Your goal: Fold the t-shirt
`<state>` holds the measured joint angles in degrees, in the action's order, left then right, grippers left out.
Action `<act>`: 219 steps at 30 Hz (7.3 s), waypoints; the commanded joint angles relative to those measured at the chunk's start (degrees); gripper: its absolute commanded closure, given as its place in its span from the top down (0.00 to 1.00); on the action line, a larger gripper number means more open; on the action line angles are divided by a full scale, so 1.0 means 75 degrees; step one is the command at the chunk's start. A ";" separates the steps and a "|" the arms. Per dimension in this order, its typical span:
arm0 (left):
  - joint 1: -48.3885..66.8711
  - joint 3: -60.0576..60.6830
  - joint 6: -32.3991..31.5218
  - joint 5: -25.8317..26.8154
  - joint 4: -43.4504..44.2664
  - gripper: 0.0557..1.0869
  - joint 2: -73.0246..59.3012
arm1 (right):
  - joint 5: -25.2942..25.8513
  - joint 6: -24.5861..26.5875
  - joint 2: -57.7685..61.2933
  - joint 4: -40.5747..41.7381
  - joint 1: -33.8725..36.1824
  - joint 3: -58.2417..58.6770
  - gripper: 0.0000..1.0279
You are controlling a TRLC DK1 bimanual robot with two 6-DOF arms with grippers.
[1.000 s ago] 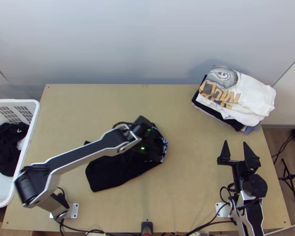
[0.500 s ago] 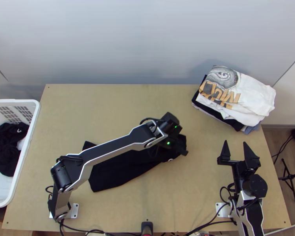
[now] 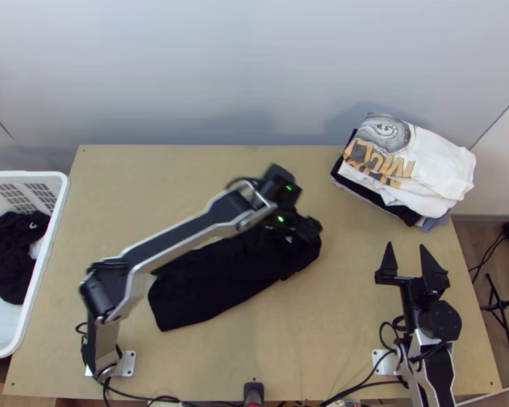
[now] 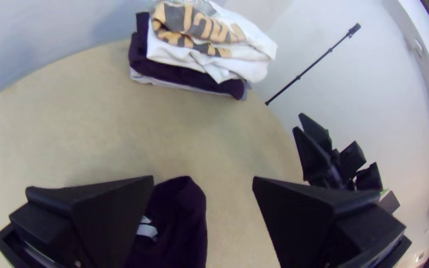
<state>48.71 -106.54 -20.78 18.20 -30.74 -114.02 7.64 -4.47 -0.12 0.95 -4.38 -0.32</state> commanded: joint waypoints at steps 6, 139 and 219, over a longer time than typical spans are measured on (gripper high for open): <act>-0.2100 0.0354 0.0204 0.0211 -0.0940 0.96 0.2312 | 0.0001 -0.0002 0.0004 0.0002 -0.0002 -0.0005 0.96; -0.7924 0.3858 0.1821 -0.1875 -0.2639 0.95 0.4491 | -0.0456 0.2623 0.7188 0.1420 -0.6623 -0.2887 0.81; -0.7057 0.5077 0.4458 -0.1383 -0.5510 0.95 0.5230 | -0.0479 0.1334 0.8161 0.2756 -0.4256 -0.3837 0.03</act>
<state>-7.92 -74.30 4.08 4.34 -64.47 -79.72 3.88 8.51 67.83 26.02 -45.08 -23.99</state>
